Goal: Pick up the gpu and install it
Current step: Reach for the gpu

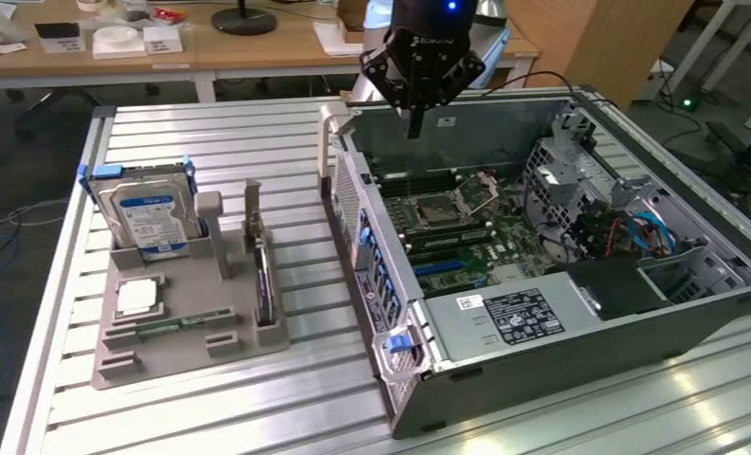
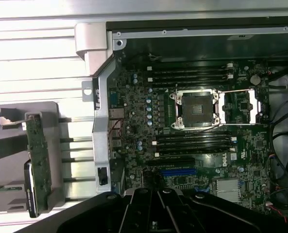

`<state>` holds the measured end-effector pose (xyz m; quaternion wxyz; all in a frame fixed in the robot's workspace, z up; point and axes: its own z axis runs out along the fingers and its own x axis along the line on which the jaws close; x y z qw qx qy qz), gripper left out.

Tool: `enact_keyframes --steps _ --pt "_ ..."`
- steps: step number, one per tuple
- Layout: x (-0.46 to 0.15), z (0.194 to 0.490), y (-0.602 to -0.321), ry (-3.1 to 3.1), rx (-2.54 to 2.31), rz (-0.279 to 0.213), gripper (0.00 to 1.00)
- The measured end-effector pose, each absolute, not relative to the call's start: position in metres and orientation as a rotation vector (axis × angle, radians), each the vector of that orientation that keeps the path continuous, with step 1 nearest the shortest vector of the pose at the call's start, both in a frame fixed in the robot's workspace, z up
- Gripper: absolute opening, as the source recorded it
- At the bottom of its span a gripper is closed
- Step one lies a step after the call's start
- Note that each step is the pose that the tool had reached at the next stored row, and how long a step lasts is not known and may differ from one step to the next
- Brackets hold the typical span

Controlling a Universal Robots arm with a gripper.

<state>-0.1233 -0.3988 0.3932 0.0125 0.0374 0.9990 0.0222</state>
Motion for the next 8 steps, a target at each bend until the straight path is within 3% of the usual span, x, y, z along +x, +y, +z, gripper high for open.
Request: enact_keyframes --steps 8 --pt "-0.1302 0.3932 -0.3988 3.114 0.117 0.069 0.11"
